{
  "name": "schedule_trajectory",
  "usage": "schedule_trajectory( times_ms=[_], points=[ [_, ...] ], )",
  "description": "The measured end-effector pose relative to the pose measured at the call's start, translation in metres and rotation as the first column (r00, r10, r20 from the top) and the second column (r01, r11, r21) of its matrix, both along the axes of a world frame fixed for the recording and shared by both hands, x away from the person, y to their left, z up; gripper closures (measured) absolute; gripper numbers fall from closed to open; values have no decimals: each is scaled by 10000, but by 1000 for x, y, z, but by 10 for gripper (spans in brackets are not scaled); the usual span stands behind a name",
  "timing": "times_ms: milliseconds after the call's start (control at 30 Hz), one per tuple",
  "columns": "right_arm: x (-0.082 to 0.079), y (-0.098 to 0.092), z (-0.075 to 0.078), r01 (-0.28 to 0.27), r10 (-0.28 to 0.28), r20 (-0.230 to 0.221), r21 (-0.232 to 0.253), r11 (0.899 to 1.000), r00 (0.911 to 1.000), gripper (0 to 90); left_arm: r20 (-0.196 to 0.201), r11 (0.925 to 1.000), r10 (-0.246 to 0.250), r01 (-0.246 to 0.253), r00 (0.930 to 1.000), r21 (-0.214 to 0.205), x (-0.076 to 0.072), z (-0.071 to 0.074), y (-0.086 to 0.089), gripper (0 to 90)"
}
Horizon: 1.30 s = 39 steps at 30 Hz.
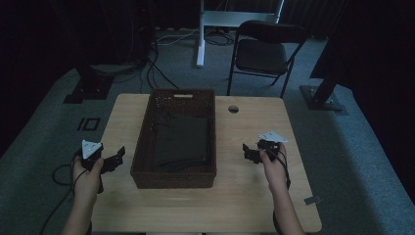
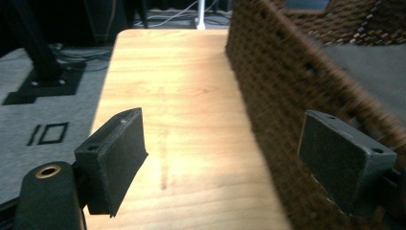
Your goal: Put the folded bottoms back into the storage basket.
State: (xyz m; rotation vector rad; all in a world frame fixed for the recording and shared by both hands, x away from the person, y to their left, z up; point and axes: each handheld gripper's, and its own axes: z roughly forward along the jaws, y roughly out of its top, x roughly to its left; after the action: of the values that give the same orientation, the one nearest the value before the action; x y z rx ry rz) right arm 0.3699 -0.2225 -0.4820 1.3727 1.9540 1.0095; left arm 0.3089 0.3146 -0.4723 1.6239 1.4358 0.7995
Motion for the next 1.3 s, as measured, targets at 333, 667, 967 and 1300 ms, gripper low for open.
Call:
schedule_trajectory(
  times_ms=[333, 667, 967, 1300],
  points=[
    [-13, -22, -18, 232, -240, -229, -327, 9992, 9995, 127, -515, 9996, 180, -192, 9985, -224, -12, -26, 9, 172],
    [-24, -40, -34, 474, -492, -496, -374, 9982, 9976, 124, -864, 9981, 463, -496, 9952, -373, -22, -45, 18, 172],
    [-36, -60, -47, 737, -777, -737, -553, 9957, 9943, 125, -1398, 9978, 554, -598, 9886, -273, -27, -60, 20, 172],
    [-52, -78, -61, 1067, -1151, -1101, -789, 9912, 9872, 132, -1814, 9973, 728, -725, 9807, 84, -32, -67, 24, 172]
  ],
)
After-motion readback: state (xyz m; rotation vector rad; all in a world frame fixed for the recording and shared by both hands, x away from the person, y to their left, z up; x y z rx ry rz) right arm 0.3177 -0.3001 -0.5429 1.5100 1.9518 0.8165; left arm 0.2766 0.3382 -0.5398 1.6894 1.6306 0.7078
